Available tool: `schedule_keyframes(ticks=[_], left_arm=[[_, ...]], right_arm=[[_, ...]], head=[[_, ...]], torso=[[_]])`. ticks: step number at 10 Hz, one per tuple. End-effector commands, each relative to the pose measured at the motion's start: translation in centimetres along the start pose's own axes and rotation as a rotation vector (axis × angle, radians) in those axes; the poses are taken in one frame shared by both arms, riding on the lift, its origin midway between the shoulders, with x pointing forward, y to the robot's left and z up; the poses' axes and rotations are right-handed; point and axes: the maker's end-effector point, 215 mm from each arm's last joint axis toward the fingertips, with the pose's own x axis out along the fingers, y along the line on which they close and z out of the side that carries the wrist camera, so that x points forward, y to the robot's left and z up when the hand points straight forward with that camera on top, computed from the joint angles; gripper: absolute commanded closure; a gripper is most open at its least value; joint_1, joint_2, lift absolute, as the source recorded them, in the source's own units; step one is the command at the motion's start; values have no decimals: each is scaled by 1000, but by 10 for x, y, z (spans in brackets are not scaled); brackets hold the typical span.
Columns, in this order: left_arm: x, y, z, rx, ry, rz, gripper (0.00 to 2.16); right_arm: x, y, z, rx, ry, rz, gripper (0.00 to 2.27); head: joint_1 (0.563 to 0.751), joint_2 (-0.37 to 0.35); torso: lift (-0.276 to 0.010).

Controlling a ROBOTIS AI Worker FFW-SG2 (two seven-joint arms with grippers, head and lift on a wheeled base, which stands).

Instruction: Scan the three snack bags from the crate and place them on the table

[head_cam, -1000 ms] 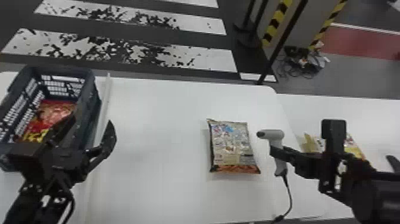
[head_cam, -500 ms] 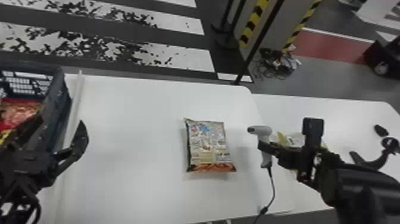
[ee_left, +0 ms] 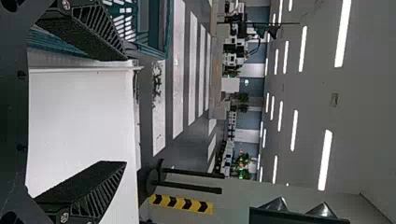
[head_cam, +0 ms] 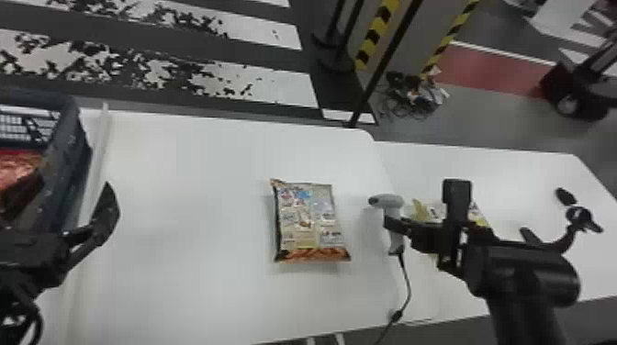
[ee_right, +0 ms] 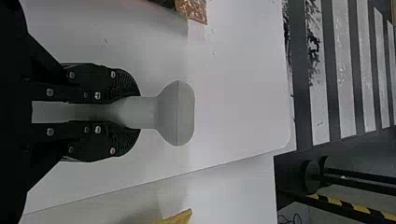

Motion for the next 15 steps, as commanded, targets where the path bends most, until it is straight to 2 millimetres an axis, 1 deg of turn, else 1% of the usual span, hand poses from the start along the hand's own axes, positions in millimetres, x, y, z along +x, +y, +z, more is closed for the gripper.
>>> schedule_keyframes(ticks=[1, 3, 4, 5, 6, 7, 8, 10, 11, 13, 15], left_arm=[[0, 0, 1, 0, -1, 1, 83], [0, 1, 0, 0, 0, 1, 83], [0, 1, 0, 0, 0, 1, 83], [0, 1, 0, 0, 0, 1, 83], [0, 1, 0, 0, 0, 1, 83], [0, 1, 0, 0, 0, 1, 83], [0, 1, 0, 0, 0, 1, 83], [0, -1, 1, 0, -1, -1, 83], [0, -1, 1, 0, -3, -1, 83], [1, -2, 4, 0, -6, -3, 83], [1, -3, 4, 1, -4, -5, 83]], right_arm=[[6, 0, -3, -8, 4, 0, 2256], [10, 2, -6, -11, 12, 2, 2253], [11, 3, -8, -17, 17, 1, 2125], [12, 4, -9, -16, 17, 4, 1787], [11, 3, -6, -4, 9, 6, 950], [9, 2, -4, 0, 3, 6, 329], [4, 1, -1, 4, -6, 5, 184], [-16, 2, 7, 25, -30, 8, 113], [-29, 8, 13, 36, -48, 28, 113], [-50, 30, 16, 64, -63, 86, 113], [-63, 71, 10, 153, -56, 235, 117]], head=[[695, -345], [695, -343], [695, -342], [695, -341], [695, -340], [695, -339], [695, -340], [695, -342], [695, -345], [695, -340], [695, -319]], torso=[[-62], [-62], [-62], [-62], [-62], [-62], [-62], [-62], [-62], [-62], [-62]])
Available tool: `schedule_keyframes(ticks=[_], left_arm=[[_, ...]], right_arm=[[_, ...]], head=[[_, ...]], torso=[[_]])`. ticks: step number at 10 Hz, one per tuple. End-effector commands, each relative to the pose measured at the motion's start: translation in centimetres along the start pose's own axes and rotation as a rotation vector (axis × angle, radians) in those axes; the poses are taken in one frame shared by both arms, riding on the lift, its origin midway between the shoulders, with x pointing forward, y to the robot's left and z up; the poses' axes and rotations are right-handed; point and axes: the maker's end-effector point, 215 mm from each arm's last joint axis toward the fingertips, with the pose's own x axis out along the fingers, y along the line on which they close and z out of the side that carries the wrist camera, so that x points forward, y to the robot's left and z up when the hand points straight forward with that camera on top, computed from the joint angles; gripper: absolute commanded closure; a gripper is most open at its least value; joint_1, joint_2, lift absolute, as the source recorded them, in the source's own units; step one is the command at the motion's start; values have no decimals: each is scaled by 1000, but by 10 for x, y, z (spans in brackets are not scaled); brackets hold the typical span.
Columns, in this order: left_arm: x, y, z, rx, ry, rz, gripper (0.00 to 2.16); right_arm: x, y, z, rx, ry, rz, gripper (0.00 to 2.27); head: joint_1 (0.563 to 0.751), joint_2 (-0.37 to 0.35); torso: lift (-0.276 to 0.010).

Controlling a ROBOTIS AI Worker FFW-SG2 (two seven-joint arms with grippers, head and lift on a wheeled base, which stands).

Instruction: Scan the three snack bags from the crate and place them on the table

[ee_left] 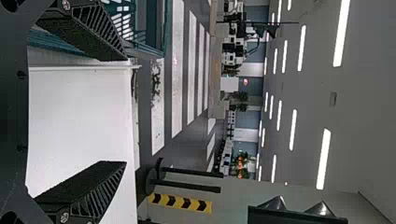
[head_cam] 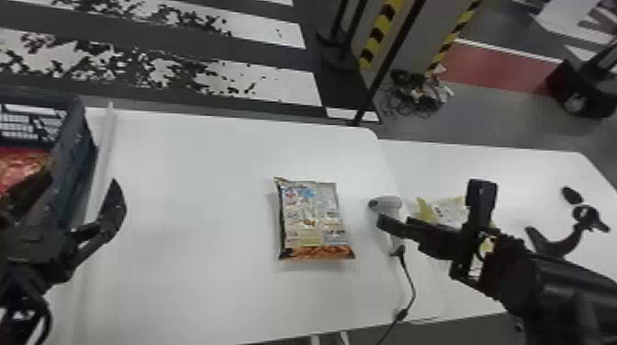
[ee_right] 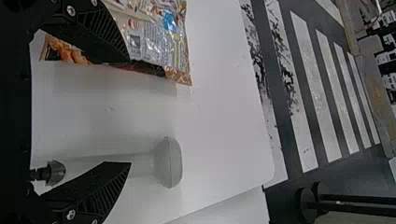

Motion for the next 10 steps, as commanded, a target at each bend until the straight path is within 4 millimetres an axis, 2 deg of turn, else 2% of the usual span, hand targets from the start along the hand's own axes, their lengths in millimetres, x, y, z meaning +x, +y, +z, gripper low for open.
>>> schedule_keyframes(ticks=[1, 3, 6, 10], left_arm=[[0, -2, 1, -1, -1, -3, 83], [0, -5, 0, -1, 1, -8, 83], [0, -5, -3, -1, 5, -9, 83], [0, -4, -9, -2, 15, -7, 83]], right_arm=[[-2, 24, -12, 67, 30, 87, 117], [4, 34, -24, 97, 55, 131, 117], [23, 42, -53, 130, 112, 162, 117], [46, 59, -68, 144, 150, 222, 117]], head=[[695, -298], [695, -262], [695, -246], [695, -216]], torso=[[-62], [-62], [-62], [-62]])
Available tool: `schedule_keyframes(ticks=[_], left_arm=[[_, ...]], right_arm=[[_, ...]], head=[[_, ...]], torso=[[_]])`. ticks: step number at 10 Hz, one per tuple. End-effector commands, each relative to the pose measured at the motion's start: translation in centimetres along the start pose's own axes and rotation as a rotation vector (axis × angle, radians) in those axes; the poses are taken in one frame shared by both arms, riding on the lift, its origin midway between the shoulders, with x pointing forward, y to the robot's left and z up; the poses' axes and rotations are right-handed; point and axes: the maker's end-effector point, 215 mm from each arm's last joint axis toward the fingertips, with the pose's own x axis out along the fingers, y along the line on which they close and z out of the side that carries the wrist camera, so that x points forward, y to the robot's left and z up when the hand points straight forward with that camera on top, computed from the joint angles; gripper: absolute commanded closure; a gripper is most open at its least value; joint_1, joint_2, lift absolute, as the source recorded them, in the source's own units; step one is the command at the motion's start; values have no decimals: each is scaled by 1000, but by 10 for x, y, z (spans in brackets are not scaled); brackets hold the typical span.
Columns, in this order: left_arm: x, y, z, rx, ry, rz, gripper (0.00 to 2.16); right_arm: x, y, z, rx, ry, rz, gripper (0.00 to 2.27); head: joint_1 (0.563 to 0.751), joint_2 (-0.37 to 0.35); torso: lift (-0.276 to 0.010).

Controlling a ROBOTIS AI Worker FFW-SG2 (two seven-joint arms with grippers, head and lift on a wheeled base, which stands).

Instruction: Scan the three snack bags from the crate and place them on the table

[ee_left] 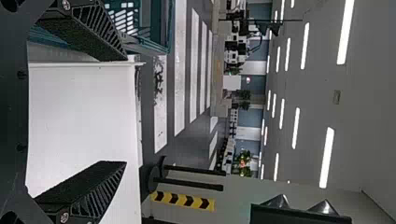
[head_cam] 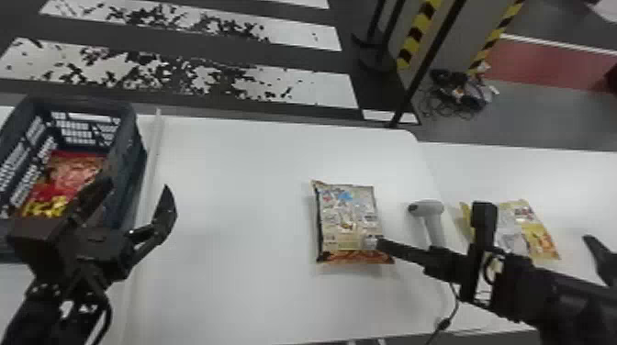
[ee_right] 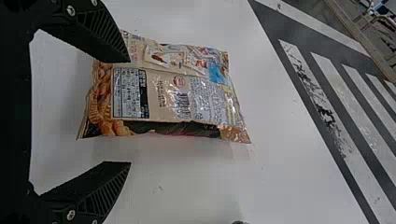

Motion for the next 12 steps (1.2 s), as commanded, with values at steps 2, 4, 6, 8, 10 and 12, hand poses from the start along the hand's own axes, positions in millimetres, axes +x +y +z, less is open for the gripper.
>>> schedule_keyframes(ticks=[2, 4, 6, 8, 10, 12], left_arm=[[0, 1, -2, 0, 1, 1, 83], [0, 1, -2, 0, 1, 1, 83], [0, 1, -2, 0, 1, 1, 83], [0, 1, -2, 0, 1, 3, 83], [-1, 1, -1, 0, 0, 1, 83], [-2, 2, -2, -1, 1, 4, 83]], right_arm=[[16, 3, -6, -5, 29, 26, 117], [26, 4, -2, -27, 16, 64, 289], [29, 1, 0, -48, 18, 81, 1487], [27, -1, -2, -46, 27, 86, 2253], [20, 6, 4, -4, 9, 133, 2253], [-9, 17, 30, 97, -60, 217, 2253]], head=[[695, -197], [695, -188], [695, -177], [695, -181], [695, -182], [695, -183]], torso=[[-62], [-62], [-62], [-62], [-62], [-62]])
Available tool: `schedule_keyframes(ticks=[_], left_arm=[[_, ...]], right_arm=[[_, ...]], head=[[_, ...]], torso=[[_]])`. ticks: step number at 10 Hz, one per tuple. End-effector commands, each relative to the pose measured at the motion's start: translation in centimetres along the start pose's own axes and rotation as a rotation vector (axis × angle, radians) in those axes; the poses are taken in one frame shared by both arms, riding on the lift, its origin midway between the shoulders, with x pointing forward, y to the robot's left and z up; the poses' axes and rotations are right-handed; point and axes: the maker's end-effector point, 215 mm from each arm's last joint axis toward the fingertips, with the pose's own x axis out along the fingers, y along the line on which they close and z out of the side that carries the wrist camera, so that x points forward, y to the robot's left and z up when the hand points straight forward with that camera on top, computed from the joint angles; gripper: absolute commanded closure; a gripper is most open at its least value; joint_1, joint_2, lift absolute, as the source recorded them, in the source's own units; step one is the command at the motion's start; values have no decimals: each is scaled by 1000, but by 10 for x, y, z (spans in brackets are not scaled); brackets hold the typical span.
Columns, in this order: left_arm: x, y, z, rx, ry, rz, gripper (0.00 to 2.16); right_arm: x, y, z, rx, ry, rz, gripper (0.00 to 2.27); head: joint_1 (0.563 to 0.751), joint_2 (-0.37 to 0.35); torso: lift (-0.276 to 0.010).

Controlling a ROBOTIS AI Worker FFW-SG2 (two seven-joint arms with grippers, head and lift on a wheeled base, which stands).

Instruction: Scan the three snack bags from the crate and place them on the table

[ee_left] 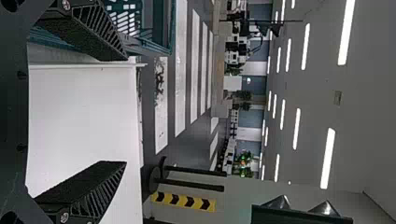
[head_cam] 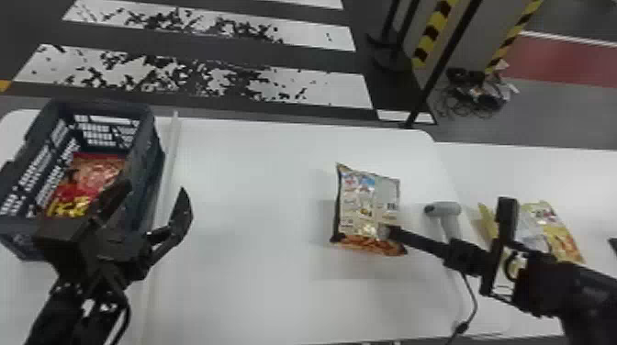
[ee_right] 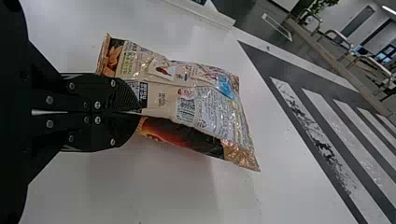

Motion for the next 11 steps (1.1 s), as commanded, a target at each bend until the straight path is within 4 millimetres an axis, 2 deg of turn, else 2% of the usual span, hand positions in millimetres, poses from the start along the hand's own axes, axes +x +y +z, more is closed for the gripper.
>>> schedule_keyframes(ticks=[1, 3, 5, 7, 8, 10, 11], left_arm=[[0, 1, 0, 0, 1, 1, 83], [0, 0, 2, -2, -4, 1, 83], [-1, 0, 2, -1, -4, 1, 83], [-1, 1, 3, -2, -5, 3, 83], [-1, 2, 3, -1, -5, 6, 83], [-1, 2, 3, -1, -5, 6, 83], [-1, 3, 3, 1, -4, 5, 83]], right_arm=[[-26, 12, 29, 69, -83, 56, 2253], [-66, 10, 76, 107, -225, 81, 2253], [-105, -8, 115, 137, -364, 41, 2253], [-140, -49, 145, 172, -529, -50, 2253], [-157, -73, 152, 202, -598, -100, 2253], [-188, -132, 156, 270, -722, -251, 2253], [-203, -161, 151, 301, -765, -339, 2253]], head=[[695, -189], [695, -209], [695, -260], [695, -327], [695, -350], [695, -350], [695, -350]], torso=[[-62], [-62], [-62], [-62], [-62], [-62], [-62]])
